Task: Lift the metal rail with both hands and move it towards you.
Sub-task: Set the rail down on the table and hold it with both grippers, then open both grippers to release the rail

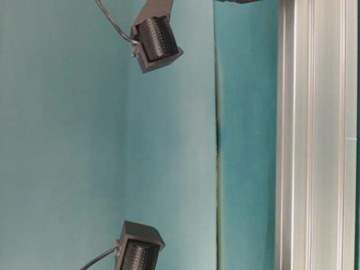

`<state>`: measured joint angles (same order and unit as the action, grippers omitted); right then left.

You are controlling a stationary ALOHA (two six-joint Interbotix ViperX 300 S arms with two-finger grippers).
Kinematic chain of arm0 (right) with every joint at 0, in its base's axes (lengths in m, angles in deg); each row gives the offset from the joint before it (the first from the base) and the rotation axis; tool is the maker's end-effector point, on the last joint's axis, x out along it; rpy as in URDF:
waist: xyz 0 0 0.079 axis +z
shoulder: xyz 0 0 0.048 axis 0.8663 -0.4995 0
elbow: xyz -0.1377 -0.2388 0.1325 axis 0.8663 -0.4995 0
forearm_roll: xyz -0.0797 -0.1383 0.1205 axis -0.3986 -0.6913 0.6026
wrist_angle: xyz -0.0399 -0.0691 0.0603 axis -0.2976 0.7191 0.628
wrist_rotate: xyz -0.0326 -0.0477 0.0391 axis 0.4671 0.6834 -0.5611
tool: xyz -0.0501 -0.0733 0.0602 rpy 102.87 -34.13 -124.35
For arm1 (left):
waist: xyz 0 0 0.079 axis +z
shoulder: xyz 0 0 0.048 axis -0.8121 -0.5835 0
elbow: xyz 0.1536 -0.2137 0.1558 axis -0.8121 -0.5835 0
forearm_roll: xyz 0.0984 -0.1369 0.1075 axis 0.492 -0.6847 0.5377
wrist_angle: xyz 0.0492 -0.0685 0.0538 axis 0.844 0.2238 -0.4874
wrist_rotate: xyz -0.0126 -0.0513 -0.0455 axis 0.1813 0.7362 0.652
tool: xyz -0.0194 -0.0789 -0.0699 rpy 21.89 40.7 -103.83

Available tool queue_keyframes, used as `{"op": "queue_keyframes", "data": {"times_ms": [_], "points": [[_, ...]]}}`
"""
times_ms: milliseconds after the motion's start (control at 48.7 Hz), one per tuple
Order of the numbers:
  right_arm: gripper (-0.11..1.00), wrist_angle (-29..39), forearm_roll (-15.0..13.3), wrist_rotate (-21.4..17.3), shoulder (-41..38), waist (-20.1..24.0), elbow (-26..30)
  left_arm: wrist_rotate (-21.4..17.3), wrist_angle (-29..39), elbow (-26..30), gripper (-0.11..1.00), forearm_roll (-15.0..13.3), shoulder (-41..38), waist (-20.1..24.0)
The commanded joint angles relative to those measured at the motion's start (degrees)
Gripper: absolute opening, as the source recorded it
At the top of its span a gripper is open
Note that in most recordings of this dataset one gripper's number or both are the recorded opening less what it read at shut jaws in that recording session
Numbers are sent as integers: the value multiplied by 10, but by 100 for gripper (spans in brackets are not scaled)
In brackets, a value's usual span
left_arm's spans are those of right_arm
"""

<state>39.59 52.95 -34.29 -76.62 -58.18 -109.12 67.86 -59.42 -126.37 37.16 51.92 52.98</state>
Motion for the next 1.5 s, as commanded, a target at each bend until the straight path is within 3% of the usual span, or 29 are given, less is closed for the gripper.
{"op": "queue_keyframes", "data": {"times_ms": [0,945,986,1109,1150,1212,1335,1397,1479], "points": [[37,-3,5,-3,-3,5,3,11,-7,2,29,-2,2,2],[37,-18,4,-5,-11,-9,-4,11,-52,-9,29,-2,-9,2],[37,-18,4,-5,-11,-9,-4,12,-52,-10,33,-2,-9,2],[37,-19,4,-7,-11,-10,-4,12,-52,-10,66,-2,-9,2],[42,-19,5,-8,-11,-11,-4,11,-53,-10,75,-2,-8,2],[59,-17,5,-11,-10,-11,-4,8,-54,-10,83,-2,-9,0],[92,-19,4,-19,-10,-11,-4,9,-54,-11,84,-2,-8,-1],[99,-20,3,-19,-10,-11,-5,10,-54,-11,84,-2,-7,-1],[100,-22,3,-20,-9,-11,-5,10,-54,-11,85,-2,-7,-1]]}}
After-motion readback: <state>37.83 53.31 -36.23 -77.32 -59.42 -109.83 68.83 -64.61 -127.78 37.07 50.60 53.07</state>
